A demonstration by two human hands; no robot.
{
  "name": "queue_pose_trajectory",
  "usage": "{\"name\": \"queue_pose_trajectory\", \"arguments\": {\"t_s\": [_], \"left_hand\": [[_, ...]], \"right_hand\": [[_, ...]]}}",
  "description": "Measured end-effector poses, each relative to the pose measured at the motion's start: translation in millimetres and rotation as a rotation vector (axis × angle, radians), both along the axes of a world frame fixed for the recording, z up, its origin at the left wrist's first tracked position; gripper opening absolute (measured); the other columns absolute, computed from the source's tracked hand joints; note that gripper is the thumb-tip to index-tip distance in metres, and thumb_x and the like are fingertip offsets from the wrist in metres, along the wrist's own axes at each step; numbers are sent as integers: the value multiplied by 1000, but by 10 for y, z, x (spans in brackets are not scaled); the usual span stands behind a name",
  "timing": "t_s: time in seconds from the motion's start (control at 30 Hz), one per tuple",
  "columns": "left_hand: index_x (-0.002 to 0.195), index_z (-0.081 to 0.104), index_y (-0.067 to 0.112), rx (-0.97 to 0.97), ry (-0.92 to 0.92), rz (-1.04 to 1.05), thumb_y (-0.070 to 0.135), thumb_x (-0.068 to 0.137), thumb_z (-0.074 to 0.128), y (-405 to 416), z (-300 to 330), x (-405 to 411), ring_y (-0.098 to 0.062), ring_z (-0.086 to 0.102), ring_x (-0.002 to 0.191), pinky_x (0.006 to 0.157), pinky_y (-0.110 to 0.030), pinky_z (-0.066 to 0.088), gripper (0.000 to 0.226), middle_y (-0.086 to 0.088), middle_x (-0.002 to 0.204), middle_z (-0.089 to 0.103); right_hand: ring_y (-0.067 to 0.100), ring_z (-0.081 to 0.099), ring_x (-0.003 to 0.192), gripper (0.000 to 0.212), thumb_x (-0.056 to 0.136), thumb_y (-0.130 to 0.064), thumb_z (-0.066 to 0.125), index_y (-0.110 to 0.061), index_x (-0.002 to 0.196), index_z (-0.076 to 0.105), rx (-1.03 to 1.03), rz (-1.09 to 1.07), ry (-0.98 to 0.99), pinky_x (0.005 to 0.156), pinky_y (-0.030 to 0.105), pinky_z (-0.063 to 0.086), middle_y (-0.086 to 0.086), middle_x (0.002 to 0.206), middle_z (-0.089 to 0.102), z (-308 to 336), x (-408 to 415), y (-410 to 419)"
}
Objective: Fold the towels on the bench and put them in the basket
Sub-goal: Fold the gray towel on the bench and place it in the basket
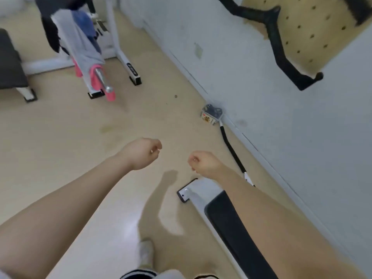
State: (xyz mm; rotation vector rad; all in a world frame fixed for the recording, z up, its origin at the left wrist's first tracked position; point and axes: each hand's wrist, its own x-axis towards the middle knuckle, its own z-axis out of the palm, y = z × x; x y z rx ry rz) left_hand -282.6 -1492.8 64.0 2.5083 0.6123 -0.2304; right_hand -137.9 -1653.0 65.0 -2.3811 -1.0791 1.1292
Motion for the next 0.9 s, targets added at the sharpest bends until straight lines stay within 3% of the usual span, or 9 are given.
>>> {"name": "queue_pose_trajectory", "arguments": {"t_s": [0.2, 0.33, 0.5, 0.67, 0.77, 0.9], "left_hand": [[125, 52, 14, 45, -96, 195, 13, 94, 41, 1093, 535, -351, -22, 57, 97, 76, -25, 40, 33, -3, 112, 63], [127, 51, 13, 65, -57, 256, 13, 94, 42, 1844, 451, -425, -23, 56, 98, 77, -24, 38, 34, -5, 114, 62], [127, 51, 15, 79, -30, 340, 16, 94, 42, 3071, 464, -190, -23, 57, 102, 78, -23, 38, 34, -3, 118, 61], [119, 56, 13, -21, -127, 522, 17, 95, 44, 4261, 762, -121, -23, 57, 96, 80, -27, 42, 28, 0, 103, 58], [123, 54, 16, -47, -185, 607, 18, 95, 43, 4960, 814, -212, -18, 55, 90, 74, -25, 38, 29, 3, 103, 56], [122, 55, 18, -57, -136, 601, 17, 95, 43, 5915, 682, -369, -17, 55, 88, 74, -24, 38, 29, 3, 104, 56]], "right_hand": [[21, 57, 78, 18, 93, -13, 45, -9, 85, 60, 93, 51, -38, 74, 30, 45, 8, 82, 62, 222, -213, 1293], [20, 55, 79, 23, 92, -11, 45, 1, 91, 64, 120, 122, -66, 79, 32, 46, 17, 94, 69, 174, -139, 2196], [20, 55, 73, 27, 92, -14, 46, -20, 66, 52, 175, 120, -10, 65, 26, 40, 3, 76, 62, 253, 220, 3587], [19, 55, 68, 19, 92, -13, 44, -11, 79, 58, 154, 182, 38, 63, 26, 43, 8, 84, 64, 506, 391, 4907], [19, 56, 72, 17, 92, -15, 46, -12, 82, 60, 196, 215, 46, 71, 30, 47, 5, 83, 64, 612, 352, 5676], [20, 55, 76, 17, 91, -11, 46, -5, 87, 61, 184, 274, 27, 74, 31, 46, 6, 84, 61, 517, 248, 6652]]}}
